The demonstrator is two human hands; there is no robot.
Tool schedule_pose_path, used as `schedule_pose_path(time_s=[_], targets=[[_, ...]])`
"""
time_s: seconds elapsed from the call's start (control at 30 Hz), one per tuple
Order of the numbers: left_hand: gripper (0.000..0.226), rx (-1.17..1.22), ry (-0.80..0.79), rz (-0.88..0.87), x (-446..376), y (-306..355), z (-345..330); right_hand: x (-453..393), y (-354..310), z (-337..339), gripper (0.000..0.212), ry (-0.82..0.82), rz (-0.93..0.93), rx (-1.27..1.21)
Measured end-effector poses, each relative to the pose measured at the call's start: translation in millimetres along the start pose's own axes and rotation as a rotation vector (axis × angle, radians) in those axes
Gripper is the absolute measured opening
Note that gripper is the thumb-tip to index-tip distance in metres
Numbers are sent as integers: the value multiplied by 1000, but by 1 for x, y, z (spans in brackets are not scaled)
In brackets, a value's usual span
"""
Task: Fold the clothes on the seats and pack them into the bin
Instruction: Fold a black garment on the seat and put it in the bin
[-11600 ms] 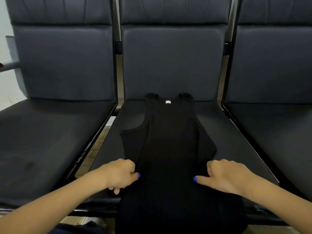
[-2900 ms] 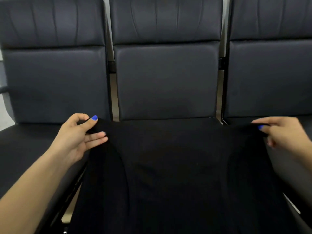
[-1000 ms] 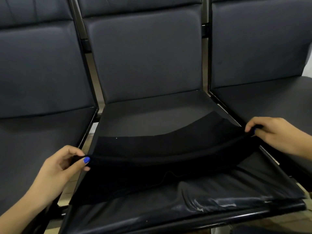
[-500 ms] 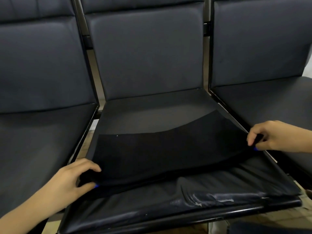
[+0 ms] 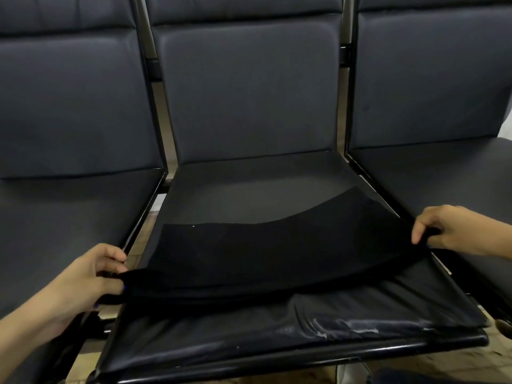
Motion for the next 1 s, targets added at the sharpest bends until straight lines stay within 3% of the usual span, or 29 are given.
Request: schedule_pose_path(time_s=[0.07,0.2,0.27,0.33,0.37,0.43,0.47,0.5,0.57,0.67,0.73,0.83,0.9,1.0], targets=[[41,-21,-34,19,-1,-8,3,1,3,-2,69,-32,-27,-2],[45,-179,41,-130,0,4,10,12,3,-1,26,-117,-163,-194],[50,-294,129,-288,6,27,15,11,3,8,17,-33,-208,-192],[49,-371,170,-437,19,52,5,9,-2,22,11,103,-218,17],[40,-417,177,-537,27,69,-6,7,-7,18,21,106,-230,98],[11,-538,149,-743,49,105,-43,7,-9,1,74,24,-270,84],[17,-603,107,-838,58,115,-64,7,-7,-7,92,-18,-307,32],[28,-686,46,-923,65,118,-87,8,-4,-14,97,-65,-354,-19],[44,-843,-40,-1022,70,115,-126,10,6,-20,67,-50,-463,-143],[64,-985,-168,-1048,78,123,-175,6,25,-12,34,69,-516,-211],[79,-956,-296,-1030,80,127,-203,3,30,-19,29,25,-519,-350],[95,-920,-575,-839,71,111,-238,10,39,-35,24,-87,-604,-640],[92,-874,-662,-815,69,105,-250,12,50,-36,23,-73,-627,-778],[65,-888,-716,-822,67,105,-258,14,58,-28,11,17,-619,-1007]])
Point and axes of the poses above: each hand's wrist, its own x-axis away from the middle knuckle, its own z-axis out of the back of the hand, y = z × x, the point moved 10 cm from there along -x, towards the middle knuckle, and after that the axes turned 2 degrees about -x, right-handed, at the moved point
